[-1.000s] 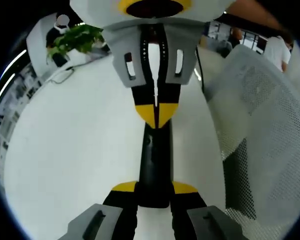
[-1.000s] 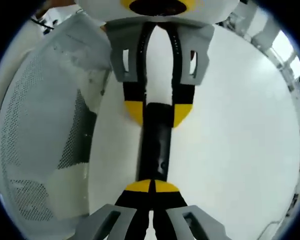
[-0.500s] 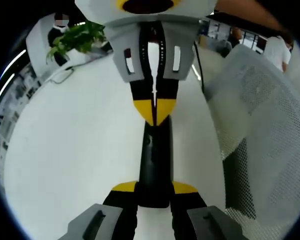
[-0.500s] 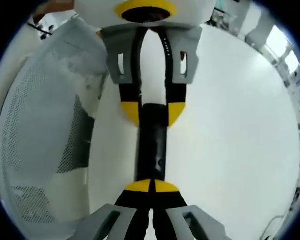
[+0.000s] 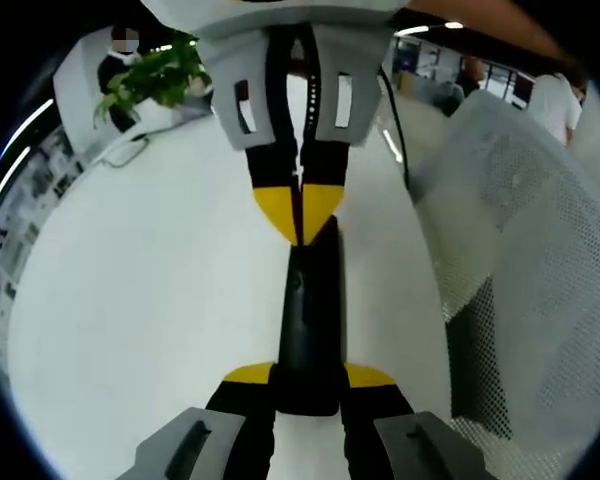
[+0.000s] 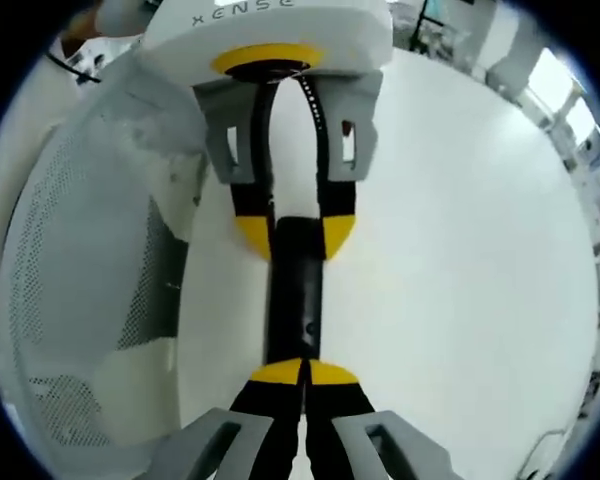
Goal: Press the specified remote control buttons in sequence, fully releasing each button before pressing the next.
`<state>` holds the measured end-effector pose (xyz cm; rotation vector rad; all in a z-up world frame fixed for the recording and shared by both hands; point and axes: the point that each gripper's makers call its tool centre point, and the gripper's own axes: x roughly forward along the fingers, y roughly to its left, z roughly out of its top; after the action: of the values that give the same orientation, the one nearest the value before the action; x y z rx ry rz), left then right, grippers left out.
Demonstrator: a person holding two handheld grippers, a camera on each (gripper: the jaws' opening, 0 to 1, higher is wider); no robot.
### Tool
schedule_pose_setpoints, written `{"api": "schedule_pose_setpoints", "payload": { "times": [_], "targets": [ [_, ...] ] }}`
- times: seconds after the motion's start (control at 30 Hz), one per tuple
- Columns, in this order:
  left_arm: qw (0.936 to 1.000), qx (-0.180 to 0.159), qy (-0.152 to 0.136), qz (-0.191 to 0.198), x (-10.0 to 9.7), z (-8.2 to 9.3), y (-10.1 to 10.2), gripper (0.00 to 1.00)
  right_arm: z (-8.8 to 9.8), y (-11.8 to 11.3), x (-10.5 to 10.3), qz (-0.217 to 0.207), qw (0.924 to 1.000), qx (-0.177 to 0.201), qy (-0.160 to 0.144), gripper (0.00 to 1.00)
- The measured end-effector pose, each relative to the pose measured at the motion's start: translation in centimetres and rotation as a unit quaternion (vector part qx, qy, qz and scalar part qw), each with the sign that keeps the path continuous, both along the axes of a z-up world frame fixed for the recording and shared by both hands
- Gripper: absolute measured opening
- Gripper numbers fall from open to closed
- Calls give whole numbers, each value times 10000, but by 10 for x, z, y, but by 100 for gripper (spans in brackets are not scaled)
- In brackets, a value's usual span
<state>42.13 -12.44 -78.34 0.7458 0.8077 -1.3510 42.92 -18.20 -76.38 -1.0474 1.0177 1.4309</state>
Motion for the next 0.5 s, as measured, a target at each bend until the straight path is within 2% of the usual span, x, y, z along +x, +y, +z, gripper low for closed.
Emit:
{"api": "schedule_pose_setpoints", "payload": {
  "times": [0.5],
  "targets": [
    [10000,-41,-5,-12,0,0,0,23,-5,12,1,84,9999,-63,57,0]
  ]
}}
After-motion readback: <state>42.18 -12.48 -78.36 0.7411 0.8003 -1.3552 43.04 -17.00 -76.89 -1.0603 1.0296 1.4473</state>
